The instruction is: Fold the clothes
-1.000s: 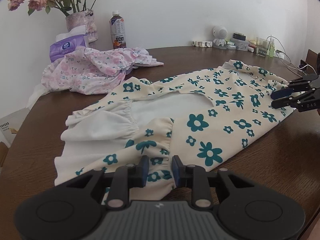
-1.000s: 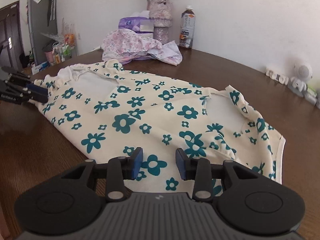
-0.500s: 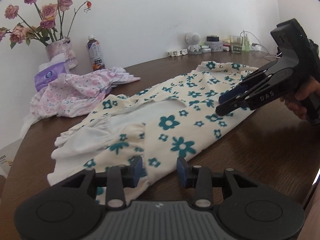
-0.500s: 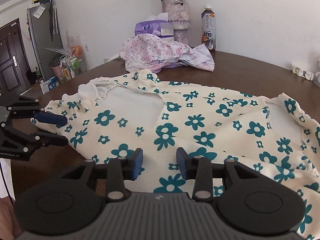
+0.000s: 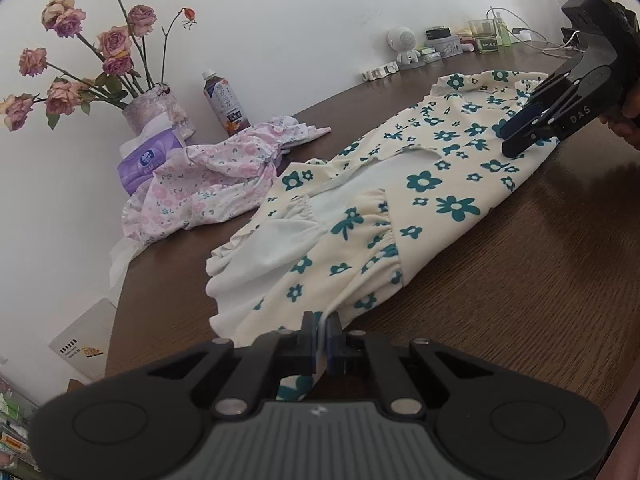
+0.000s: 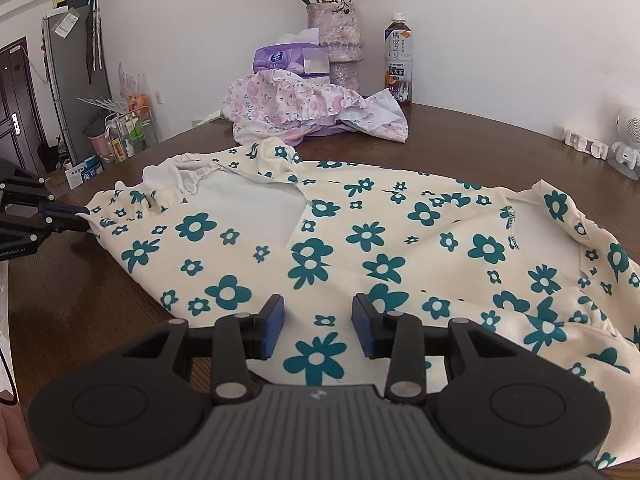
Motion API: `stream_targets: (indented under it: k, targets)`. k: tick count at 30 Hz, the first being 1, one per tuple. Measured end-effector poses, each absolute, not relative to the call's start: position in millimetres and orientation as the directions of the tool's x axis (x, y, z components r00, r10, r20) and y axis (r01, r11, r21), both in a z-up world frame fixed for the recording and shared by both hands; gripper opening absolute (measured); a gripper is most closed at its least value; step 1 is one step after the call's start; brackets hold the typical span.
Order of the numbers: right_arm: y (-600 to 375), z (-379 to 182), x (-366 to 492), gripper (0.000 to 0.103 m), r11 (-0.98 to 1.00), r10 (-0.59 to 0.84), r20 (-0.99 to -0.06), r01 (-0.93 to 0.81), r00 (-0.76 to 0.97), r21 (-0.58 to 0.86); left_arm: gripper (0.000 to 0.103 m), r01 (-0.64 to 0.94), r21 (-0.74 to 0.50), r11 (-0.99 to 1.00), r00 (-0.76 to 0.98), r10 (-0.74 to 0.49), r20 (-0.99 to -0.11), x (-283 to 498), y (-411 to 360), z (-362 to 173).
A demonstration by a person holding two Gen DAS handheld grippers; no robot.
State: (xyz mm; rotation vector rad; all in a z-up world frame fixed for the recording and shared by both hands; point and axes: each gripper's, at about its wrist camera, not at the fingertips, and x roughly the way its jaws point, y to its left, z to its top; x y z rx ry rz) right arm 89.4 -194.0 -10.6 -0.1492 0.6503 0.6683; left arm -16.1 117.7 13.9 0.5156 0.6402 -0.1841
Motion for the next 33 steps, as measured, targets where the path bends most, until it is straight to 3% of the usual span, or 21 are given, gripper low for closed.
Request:
stream_targets:
  k: [5,13,15,18,21,23,26,29,33]
  targets:
    - [-194,-11,87,0.037,0.783,0.528,-0.599,-0.618,0.601,0.069,0.003,0.3,0.403,0.865,0.774,0.026,-0.632,-16,127,4]
    - [-192,-12,86,0.039,0.781,0.529,-0.591,-0.622,0.609,0.056,0.003,0.138,0.419,0.897,0.769,0.17,-0.616,-12,153,3]
    - [-192,-12,85,0.039,0.781,0.526,-0.589,-0.623,0.613,0.05,0.01,0.086,0.402,0.912,0.76,0.201,-0.618,-15,159,8]
    - [-191,-12,85,0.041,0.778,0.529,-0.588,-0.626,0.612,0.05,0.011,-0.008,0.371,0.928,0.798,0.23,-0.558,-23,160,27]
    - [-192,-11,85,0.042,0.777,0.538,-0.583,-0.626,0.609,0.062,0.019,0.012,0.281,0.96,0.866,0.131,-0.483,-26,140,51]
    - [-192,-9,84,0.042,0.778,0.547,-0.571,-0.624,0.612,0.076,0.024,0.109,0.218,0.97,0.883,0.006,-0.469,-20,116,57]
    - [-189,-2,76,0.042,0.76,0.58,-0.536,-0.644,0.613,0.086,0.027,0.285,0.14,0.948,0.843,-0.178,-0.508,3,72,46]
    - [-180,-3,70,0.041,0.741,0.586,-0.542,-0.669,0.603,0.056,0.027,0.364,0.144,0.92,0.808,-0.235,-0.54,22,38,28]
    - [-191,-8,70,0.041,0.767,0.526,-0.579,-0.641,0.623,0.006,0.027,0.336,0.097,0.937,0.762,-0.21,-0.613,42,33,6]
